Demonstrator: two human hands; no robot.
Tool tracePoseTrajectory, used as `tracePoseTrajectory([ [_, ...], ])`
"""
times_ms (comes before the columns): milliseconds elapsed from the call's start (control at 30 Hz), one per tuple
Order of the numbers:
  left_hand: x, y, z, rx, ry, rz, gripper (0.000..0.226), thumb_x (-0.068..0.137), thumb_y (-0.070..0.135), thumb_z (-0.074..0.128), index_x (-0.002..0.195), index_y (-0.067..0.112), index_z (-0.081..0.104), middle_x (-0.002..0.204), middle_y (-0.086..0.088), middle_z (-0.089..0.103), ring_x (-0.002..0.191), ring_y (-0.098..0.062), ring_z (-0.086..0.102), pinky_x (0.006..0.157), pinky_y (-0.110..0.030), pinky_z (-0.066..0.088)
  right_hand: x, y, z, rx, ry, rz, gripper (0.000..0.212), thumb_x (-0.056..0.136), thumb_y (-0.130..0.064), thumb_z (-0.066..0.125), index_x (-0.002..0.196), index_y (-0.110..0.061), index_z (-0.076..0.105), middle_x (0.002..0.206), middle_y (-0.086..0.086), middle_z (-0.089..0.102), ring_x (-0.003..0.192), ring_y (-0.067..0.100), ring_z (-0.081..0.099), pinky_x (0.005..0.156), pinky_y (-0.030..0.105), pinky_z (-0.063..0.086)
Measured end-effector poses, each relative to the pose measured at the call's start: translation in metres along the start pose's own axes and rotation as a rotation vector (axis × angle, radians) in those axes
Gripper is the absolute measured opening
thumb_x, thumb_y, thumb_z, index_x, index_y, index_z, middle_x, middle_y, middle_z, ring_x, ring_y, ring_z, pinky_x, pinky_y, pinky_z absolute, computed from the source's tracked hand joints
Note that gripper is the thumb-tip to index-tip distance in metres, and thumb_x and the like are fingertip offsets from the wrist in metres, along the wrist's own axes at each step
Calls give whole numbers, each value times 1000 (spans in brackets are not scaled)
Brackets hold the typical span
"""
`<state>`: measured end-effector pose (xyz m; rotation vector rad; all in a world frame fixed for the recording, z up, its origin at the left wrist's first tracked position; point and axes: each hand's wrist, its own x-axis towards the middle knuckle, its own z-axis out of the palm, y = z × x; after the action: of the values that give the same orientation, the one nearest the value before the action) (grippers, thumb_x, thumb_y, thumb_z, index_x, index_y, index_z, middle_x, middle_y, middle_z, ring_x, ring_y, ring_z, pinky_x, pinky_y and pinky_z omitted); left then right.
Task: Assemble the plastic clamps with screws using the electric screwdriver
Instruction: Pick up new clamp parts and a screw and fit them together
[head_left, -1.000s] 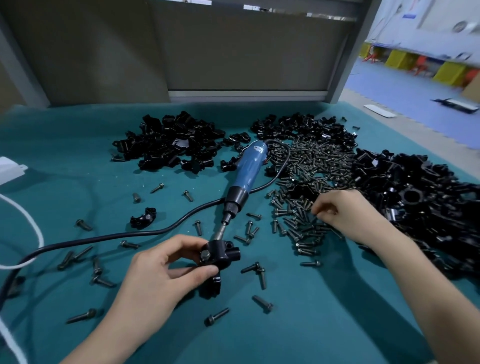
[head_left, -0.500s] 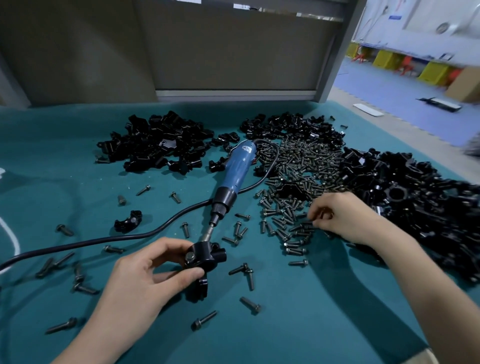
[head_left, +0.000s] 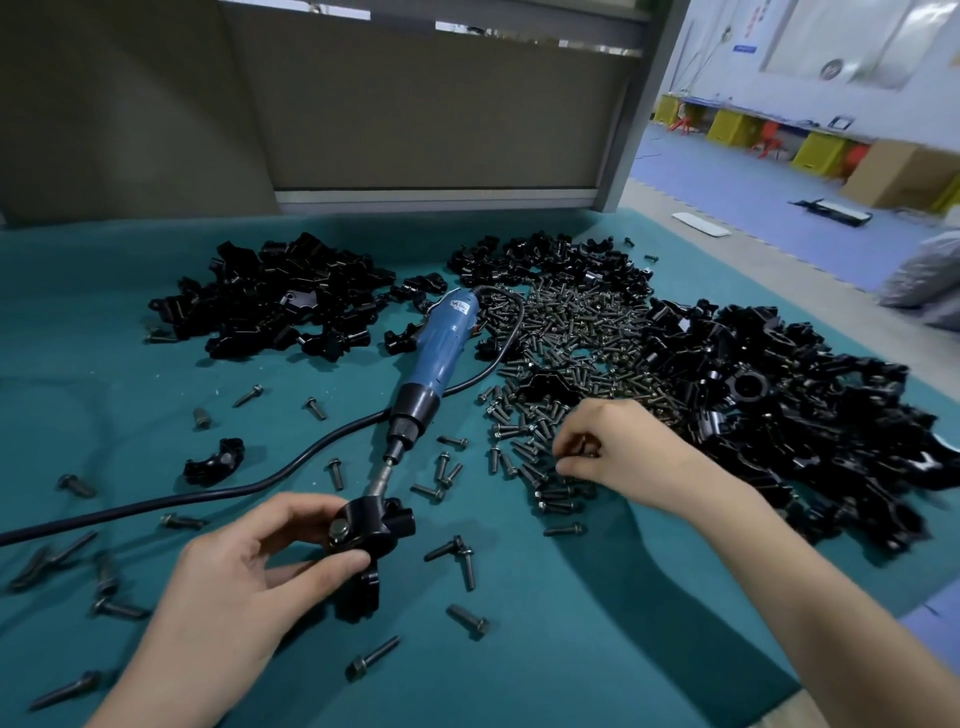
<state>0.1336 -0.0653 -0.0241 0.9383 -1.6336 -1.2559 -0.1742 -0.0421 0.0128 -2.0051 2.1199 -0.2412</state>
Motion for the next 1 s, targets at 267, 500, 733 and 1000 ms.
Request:
tracePoseTrajectory([
  [267, 1, -6, -2, 23, 13, -3, 35, 49, 27, 79, 84, 30, 76, 83, 2, 75, 77, -1, 68, 70, -12, 54, 27, 27, -39, 52, 164, 226, 24, 93, -1, 54, 98, -21, 67, 99, -6, 64, 74, 5, 62, 55, 12, 48],
  [500, 3, -8, 0, -7, 78, 36, 37, 48, 14, 78, 82, 29, 75, 79, 3, 74, 75, 2, 67, 66, -10, 53, 89, 53, -42, -53, 96, 267, 13, 93, -4, 61, 100, -7, 71, 102, 7, 70, 91, 19, 65, 78, 24, 47],
  [733, 4, -8, -2, -36, 93, -7, 37, 46, 12, 79, 79, 27, 76, 80, 2, 75, 76, 0, 68, 66, -10, 53, 100, 55, -31, -45, 45, 207, 7, 87, -6, 70, 93, -8, 69, 94, 5, 69, 91, 20, 64, 81, 28, 50],
  [1000, 2, -2, -2, -7, 64, -8, 36, 47, 10, 79, 79, 28, 76, 80, 1, 75, 76, -4, 69, 67, -12, 54, 100, 56, -25, 59, 57, 246, 8, 85, -8, 72, 87, -11, 65, 78, -1, 61, 78, 16, 57, 73, 27, 47],
])
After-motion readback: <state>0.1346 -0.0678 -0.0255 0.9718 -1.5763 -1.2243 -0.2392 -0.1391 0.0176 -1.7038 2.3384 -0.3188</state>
